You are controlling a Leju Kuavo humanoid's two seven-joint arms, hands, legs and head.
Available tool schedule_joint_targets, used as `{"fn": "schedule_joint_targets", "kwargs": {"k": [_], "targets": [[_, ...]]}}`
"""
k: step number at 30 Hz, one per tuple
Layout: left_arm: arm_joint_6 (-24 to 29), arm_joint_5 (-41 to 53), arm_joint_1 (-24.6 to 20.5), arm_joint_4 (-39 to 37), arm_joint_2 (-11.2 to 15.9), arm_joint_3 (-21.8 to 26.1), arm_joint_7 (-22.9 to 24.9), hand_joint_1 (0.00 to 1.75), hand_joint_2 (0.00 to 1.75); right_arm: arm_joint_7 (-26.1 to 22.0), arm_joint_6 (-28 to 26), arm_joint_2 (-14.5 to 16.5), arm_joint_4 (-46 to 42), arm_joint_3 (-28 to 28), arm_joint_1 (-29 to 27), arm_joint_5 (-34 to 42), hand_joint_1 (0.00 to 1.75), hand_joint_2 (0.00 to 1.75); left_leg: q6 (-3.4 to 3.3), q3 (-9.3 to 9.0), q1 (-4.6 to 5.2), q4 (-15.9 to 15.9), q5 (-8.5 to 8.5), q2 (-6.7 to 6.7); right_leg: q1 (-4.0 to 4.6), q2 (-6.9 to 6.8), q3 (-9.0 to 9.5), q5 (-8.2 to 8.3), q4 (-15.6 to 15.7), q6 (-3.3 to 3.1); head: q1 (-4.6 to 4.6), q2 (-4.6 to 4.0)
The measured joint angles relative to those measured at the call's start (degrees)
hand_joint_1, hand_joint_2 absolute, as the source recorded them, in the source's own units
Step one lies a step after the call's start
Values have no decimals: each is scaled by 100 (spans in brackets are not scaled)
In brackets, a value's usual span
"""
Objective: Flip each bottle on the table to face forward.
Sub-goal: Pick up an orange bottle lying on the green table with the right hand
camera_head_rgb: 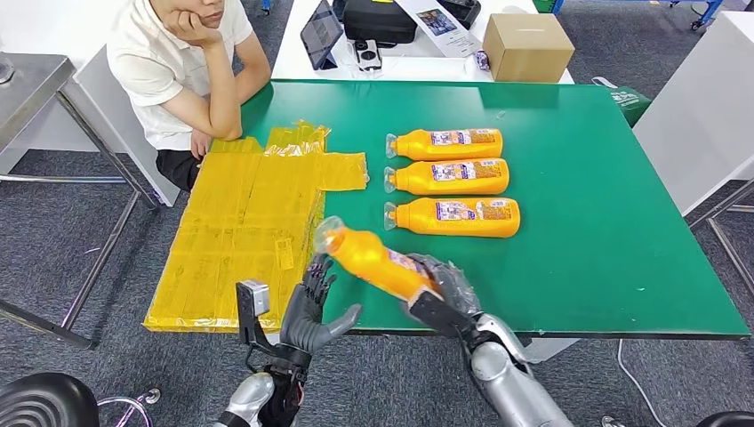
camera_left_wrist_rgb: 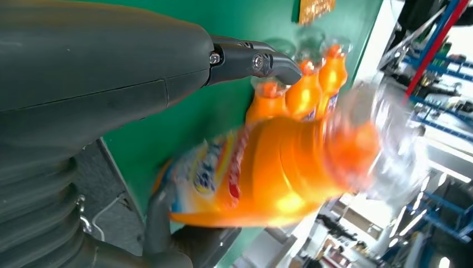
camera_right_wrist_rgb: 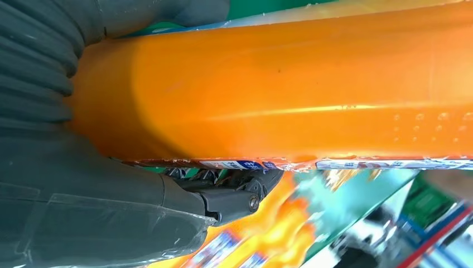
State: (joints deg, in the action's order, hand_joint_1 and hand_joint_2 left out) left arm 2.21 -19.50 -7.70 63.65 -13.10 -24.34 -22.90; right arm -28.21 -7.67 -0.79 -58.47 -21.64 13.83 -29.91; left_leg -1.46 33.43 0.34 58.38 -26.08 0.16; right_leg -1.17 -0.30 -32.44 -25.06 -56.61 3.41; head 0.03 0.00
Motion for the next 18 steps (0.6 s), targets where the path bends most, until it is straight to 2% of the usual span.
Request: {"fn": "schedule_joint_targets", "kwargs": {"k": [11, 15, 18], "targets": [[67, 59, -261, -199, 2, -75, 10, 0, 175, -20, 154, 367, 334, -575, 226, 11, 175, 175, 3, 6, 1, 0, 3, 3, -2, -4, -4, 0, -2, 0, -2, 0], [377, -247, -361, -339, -34, -48, 130, 0, 175, -69, 137, 463, 356, -814, 240, 76, 175, 175, 3, 10, 1, 0, 3, 4, -2, -5, -9, 0, -2, 0, 0, 0], [378, -580, -433, -433, -102, -3, 127, 0, 175, -66, 119, 504, 350, -985, 250, 192, 175, 175, 3, 12, 1, 0, 3, 3, -1, -5, -10, 0, -2, 0, -1, 0]]}}
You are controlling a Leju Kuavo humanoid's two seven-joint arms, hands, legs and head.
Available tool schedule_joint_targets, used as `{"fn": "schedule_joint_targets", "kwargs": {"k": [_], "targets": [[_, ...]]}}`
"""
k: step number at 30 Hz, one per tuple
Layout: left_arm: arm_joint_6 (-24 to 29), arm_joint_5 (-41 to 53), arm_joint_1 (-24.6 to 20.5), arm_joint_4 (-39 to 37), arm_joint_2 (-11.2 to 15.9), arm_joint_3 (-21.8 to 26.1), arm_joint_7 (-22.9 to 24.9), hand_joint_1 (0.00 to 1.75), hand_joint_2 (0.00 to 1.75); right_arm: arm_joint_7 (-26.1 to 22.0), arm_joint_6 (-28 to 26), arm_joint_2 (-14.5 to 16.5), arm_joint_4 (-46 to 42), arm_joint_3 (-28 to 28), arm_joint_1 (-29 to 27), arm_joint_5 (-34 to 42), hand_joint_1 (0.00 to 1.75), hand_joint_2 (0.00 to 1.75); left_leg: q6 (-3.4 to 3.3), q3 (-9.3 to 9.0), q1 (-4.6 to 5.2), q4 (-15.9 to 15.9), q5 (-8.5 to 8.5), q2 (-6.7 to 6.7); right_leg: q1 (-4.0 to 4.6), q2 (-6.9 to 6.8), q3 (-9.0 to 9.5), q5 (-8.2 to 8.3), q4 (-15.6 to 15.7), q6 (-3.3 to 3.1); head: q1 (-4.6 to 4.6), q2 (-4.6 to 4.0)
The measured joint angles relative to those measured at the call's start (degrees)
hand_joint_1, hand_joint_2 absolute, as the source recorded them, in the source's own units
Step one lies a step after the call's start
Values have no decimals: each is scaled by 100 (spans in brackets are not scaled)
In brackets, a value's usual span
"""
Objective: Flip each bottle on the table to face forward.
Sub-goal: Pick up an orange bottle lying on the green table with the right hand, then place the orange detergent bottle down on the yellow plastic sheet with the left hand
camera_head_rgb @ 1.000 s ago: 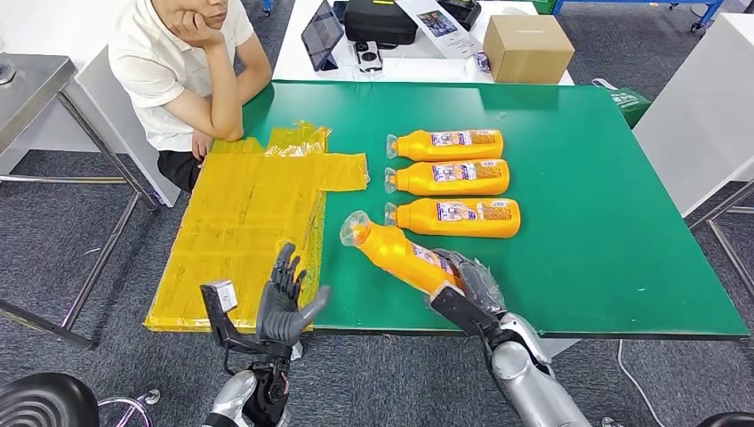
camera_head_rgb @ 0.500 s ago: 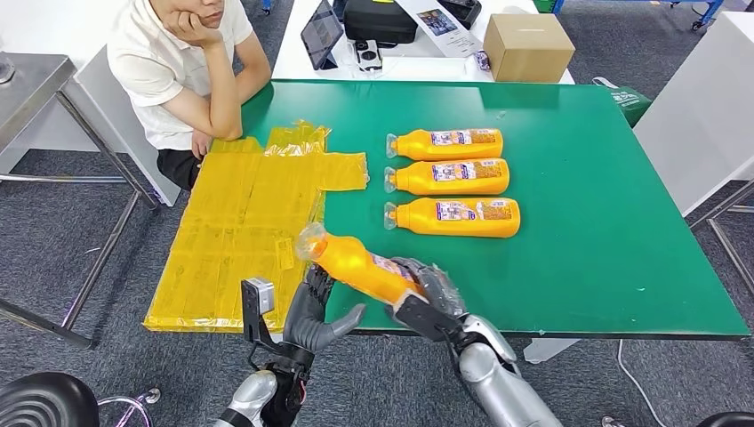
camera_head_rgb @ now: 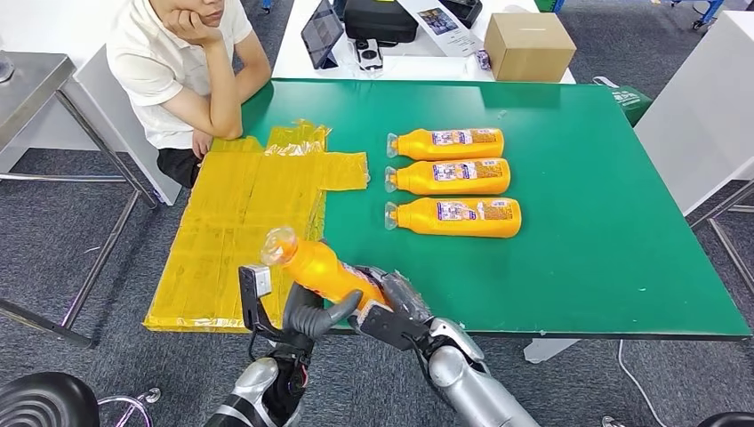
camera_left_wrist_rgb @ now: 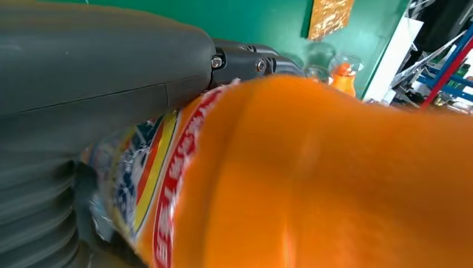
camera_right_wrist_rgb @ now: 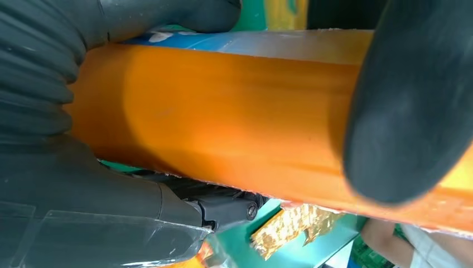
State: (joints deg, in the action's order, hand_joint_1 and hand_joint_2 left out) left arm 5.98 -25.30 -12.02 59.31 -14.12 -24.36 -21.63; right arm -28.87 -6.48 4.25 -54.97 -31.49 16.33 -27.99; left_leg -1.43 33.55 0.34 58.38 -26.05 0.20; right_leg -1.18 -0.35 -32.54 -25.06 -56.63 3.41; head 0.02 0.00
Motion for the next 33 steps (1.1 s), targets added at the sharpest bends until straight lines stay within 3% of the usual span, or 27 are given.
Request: {"fn": "schedule_joint_targets", "kwargs": {"k": [17, 18, 19, 21, 23, 29, 33], "targets": [[-84, -274, -61, -97, -75, 50, -8, 0, 175, 13, -65, 19, -1, -219, 51, 131, 174, 175, 0, 1, 0, 0, 0, 0, 0, 0, -1, 0, 0, 0, 0, 0], [-127, -343, -66, -98, -75, 50, 9, 43, 175, 13, -93, 20, 2, -237, 60, 138, 170, 175, 0, 1, 0, 0, 0, 0, 0, 0, -1, 0, 0, 0, 0, 0], [-175, -431, -72, -98, -75, 50, 38, 86, 175, 11, -114, 20, 5, -260, 73, 150, 162, 175, 0, 1, 0, 0, 0, 0, 0, 0, -1, 0, 0, 0, 0, 0], [-273, -636, -85, -98, -75, 51, 86, 174, 175, 8, -121, 25, 19, -310, 107, 186, 75, 175, 0, 1, 0, 0, 0, 0, 0, 0, -1, 0, 0, 0, 0, 0], [-304, -818, -100, -98, -78, 63, 61, 175, 175, -6, -120, 39, 42, -373, 140, 220, 0, 175, 0, 1, 0, 0, 0, 0, 0, 0, -1, 0, 0, 0, 0, 0], [-220, -1265, -120, 36, -94, 237, -44, 175, 175, -164, -267, 104, 61, -570, 138, 308, 0, 175, 0, 2, 0, 0, 0, 0, 0, 0, -4, 0, 0, 0, 0, 0], [-364, -1522, -97, 289, -86, 369, -10, 175, 175, -245, -745, 105, 48, -647, 118, 115, 0, 175, 0, 3, 0, 0, 0, -1, 0, 0, -4, 0, 0, 0, 0, 0]]}}
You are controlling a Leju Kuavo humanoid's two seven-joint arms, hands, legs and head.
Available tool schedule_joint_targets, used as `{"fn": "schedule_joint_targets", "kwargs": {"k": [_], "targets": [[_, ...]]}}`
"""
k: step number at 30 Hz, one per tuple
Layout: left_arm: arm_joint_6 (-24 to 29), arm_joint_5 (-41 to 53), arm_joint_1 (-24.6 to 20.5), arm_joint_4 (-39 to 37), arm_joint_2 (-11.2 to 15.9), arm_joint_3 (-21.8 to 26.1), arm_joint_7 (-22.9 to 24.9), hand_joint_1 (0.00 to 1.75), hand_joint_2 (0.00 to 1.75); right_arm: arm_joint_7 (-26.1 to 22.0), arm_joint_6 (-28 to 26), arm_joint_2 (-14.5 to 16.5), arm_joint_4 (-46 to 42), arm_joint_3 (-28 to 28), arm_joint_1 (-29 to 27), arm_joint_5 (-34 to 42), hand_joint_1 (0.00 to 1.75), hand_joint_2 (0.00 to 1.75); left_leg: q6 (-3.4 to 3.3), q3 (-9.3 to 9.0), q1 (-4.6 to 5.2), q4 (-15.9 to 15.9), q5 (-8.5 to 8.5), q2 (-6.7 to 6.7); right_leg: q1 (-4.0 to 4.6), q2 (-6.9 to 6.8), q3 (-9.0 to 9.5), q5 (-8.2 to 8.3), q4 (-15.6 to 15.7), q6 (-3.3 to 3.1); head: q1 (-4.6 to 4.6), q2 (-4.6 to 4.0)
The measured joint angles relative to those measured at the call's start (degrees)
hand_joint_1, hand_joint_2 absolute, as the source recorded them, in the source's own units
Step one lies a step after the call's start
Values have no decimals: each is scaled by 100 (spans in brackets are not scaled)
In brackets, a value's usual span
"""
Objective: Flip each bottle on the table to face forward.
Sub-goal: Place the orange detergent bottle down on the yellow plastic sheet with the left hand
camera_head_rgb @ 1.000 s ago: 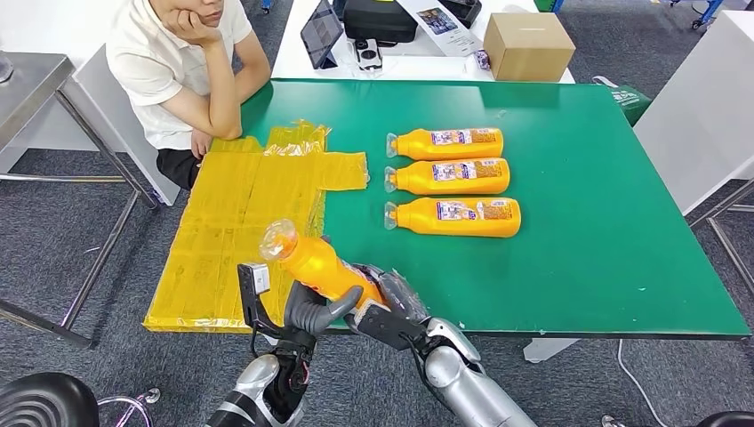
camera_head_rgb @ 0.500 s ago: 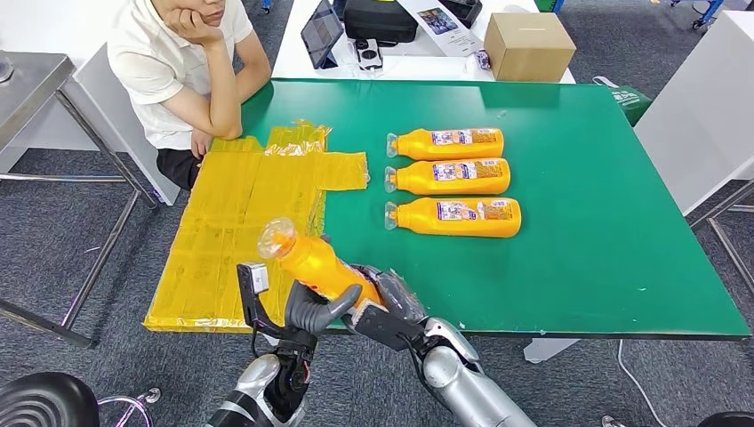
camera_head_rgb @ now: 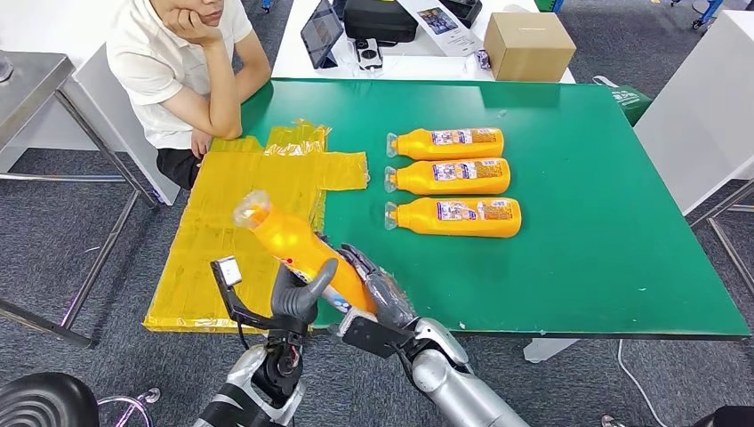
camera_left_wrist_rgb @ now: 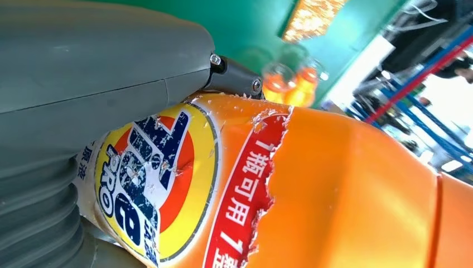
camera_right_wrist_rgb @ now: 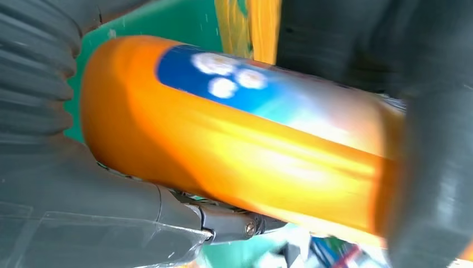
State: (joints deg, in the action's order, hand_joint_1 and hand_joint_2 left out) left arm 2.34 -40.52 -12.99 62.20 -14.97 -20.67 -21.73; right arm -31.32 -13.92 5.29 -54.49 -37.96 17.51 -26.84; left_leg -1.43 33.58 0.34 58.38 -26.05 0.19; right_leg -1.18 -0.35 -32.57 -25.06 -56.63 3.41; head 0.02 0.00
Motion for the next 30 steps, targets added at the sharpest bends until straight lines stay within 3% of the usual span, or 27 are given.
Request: {"fn": "schedule_joint_targets", "kwargs": {"k": [7, 10, 13, 17, 19, 21, 24, 28, 29, 30], "targets": [[-114, -194, 82, 463, 55, 223, 75, 175, 175, -52, -648, -1, -387, -13, -250, -59, 0, 175, 0, 1, 0, 0, 0, 1, 0, 0, -1, 0, 0, 0, -1, 0], [134, -16, 84, 618, 78, 313, -24, 175, 175, -91, -993, -2, -624, 38, -402, -64, 0, 175, 0, 1, 0, 0, 0, 1, 0, 0, -1, 0, 0, 0, 0, 0], [1095, 966, 52, 690, 135, 353, -405, 175, 175, -104, -1537, -10, -884, 166, -580, -240, 0, 175, 0, 0, 0, 0, 0, 1, 0, 0, -2, 0, 0, 0, -1, 0], [3199, 3411, -177, 548, 281, 305, -975, 175, 175, -144, -2287, -17, -1261, 384, -832, -521, 0, 175, 0, 1, 0, 0, 0, 2, 0, -1, -2, 0, 0, 0, -1, 0], [3633, 3995, -297, 427, 356, 272, -1046, 175, 175, -163, -2414, -18, -1410, 463, -905, -576, 0, 175, 0, 0, 0, 0, 0, 1, 0, -1, -1, 0, 0, 0, -1, 0], [3712, 4110, -359, 341, 406, 256, -1042, 175, 175, -168, -2435, -18, -1513, 517, -953, -595, 0, 175, 0, 0, 0, 0, 0, -1, 0, 1, -2, 0, 0, 0, -1, 0], [3756, 4987, -427, 191, 455, 281, -753, 175, 175, -200, -2492, -14, -1625, 594, -1005, -610, 0, 175, 0, 1, 0, 0, 1, 1, 0, -1, -3, 0, 0, 0, -1, 0], [3642, 7472, -732, -304, 509, 533, 90, 174, 175, -305, -2563, 21, -1815, 756, -1046, -621, 0, 175, 0, 1, 0, 0, 1, 0, 0, -1, -3, 0, 0, 0, -1, 0], [3517, 7732, -868, -491, 532, 586, 301, 169, 175, -332, -2566, 34, -1868, 808, -1057, -610, 0, 175, 0, 1, 0, 0, 1, 0, 0, 0, -3, 1, 0, -1, -1, 0], [3357, 7858, -1018, -685, 560, 630, 496, 147, 175, -353, -2567, 50, -1917, 856, -1070, -587, 0, 175, 1, 0, 0, 0, 2, -1, 0, 1, -3, 1, 0, -1, -1, 0]]}}
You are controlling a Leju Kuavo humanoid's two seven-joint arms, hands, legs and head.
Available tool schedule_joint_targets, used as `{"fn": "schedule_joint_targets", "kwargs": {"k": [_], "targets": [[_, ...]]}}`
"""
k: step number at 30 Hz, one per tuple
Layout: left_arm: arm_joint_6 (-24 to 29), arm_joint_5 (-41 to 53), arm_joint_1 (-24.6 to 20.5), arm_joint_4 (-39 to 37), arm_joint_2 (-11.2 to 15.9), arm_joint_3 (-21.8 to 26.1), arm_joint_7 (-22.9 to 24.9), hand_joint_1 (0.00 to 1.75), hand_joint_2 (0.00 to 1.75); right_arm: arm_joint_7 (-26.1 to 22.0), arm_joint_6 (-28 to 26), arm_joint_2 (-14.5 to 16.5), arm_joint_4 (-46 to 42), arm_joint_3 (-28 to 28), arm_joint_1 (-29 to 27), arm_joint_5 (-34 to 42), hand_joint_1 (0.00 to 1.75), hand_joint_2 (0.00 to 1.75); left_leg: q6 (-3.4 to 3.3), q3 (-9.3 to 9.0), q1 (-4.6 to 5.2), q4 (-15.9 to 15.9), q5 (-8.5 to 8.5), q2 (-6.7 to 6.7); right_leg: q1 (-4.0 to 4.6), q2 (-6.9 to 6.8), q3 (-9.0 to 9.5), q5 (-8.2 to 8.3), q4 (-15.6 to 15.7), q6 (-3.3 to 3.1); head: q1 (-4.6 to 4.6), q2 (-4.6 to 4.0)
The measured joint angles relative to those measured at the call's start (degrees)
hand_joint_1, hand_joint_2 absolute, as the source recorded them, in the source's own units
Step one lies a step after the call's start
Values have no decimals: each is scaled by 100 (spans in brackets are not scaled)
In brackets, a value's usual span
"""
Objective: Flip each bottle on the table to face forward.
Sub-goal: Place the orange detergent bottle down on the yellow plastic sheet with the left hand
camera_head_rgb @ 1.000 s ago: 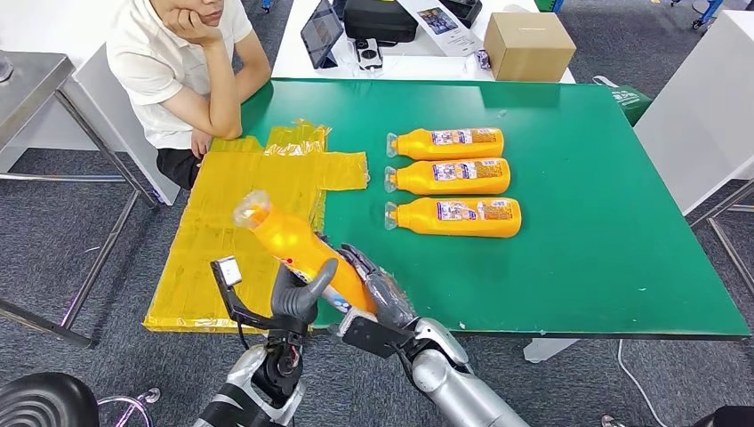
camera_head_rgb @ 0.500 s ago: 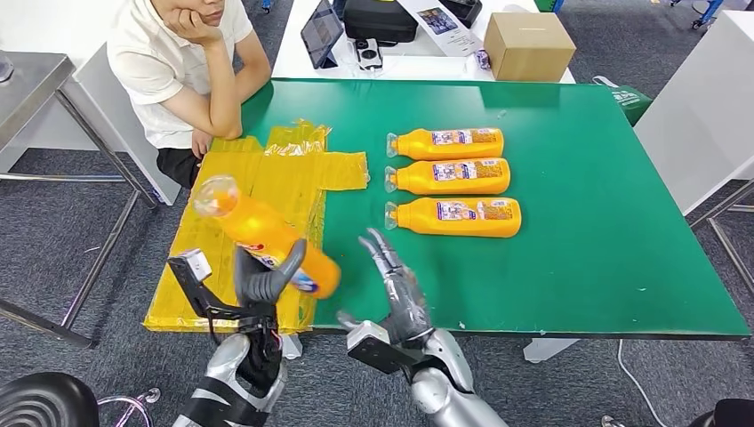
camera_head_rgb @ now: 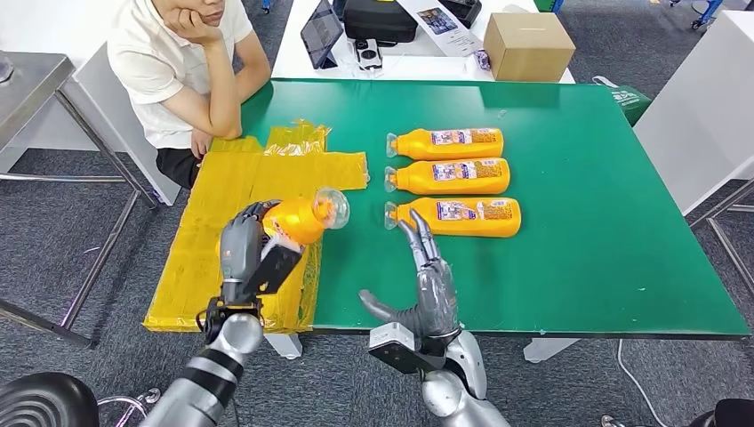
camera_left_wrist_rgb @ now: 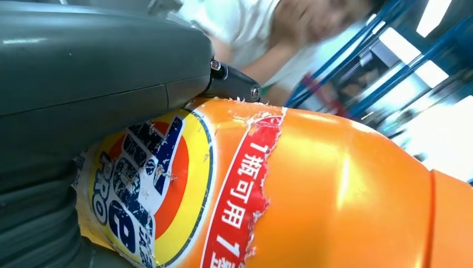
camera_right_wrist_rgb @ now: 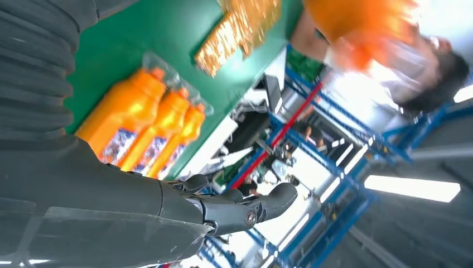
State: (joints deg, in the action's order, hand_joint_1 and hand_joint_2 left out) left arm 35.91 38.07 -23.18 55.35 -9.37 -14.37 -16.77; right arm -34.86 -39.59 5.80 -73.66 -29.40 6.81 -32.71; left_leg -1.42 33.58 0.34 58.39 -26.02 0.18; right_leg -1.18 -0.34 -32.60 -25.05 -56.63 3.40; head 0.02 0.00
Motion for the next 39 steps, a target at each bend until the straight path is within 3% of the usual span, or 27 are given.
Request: {"fn": "schedule_joint_targets", "kwargs": {"k": [3, 5, 6, 9, 10, 13, 16, 31, 39], "targets": [[-747, 120, -529, -684, 122, 77, 548, 45, 175, -85, 42, 42, -105, 126, -44, 184, 0, 175, 4, 0, -2, 0, 7, 2, 1, -2, 0, 1, -2, -1, -1, 0], [-1465, 143, -914, -1166, 216, 82, 835, 22, 175, -166, 128, 69, -130, 188, -64, 350, 0, 175, 6, 0, -3, 0, 10, 2, 1, -2, 1, 3, -5, -5, -1, 0], [-1841, 158, -1109, -1398, 266, 80, 937, 22, 175, -212, 177, 79, -134, 212, -71, 423, 0, 175, 7, 0, -3, 0, 11, 1, 1, -2, 2, 6, -6, -9, -1, 0], [-2643, 325, -1634, -2028, 405, 38, 1136, 50, 175, -341, 295, 98, -135, 264, -96, 594, 0, 175, 7, -1, -2, 0, 10, -1, 1, 0, 2, 10, -7, -16, 0, 0], [-2776, 391, -1757, -2192, 437, 13, 1169, 47, 175, -368, 328, 102, -135, 279, -110, 638, 0, 175, 7, -2, -2, 0, 10, -2, 1, 1, 2, 10, -7, -16, 0, 0], [-3092, 506, -1996, -2554, 505, -78, 1194, 3, 175, -421, 451, 104, -145, 335, -186, 730, 0, 175, 7, -5, -2, 0, 10, -4, 1, 4, 2, 10, -7, -16, -1, 0], [-3334, 550, -2084, -2765, 538, -148, 1197, 0, 175, -461, 532, 104, -150, 380, -250, 753, 0, 175, 7, -5, -2, 0, 10, -4, 2, 5, 1, 10, -7, -16, -1, 0], [-3679, 902, -2141, -3094, 628, -496, 1184, 0, 175, -491, 600, 104, -194, 499, -346, 741, 0, 175, 8, -5, -2, 0, 11, 0, 1, -1, 5, 10, -7, -16, -1, 0], [-3274, 940, -2061, -3085, 643, -669, 989, 0, 175, -497, 638, 105, -196, 578, -420, 710, 0, 175, 9, -8, -2, 0, 12, 0, 2, -1, 6, 10, -7, -16, -1, 0]]}}
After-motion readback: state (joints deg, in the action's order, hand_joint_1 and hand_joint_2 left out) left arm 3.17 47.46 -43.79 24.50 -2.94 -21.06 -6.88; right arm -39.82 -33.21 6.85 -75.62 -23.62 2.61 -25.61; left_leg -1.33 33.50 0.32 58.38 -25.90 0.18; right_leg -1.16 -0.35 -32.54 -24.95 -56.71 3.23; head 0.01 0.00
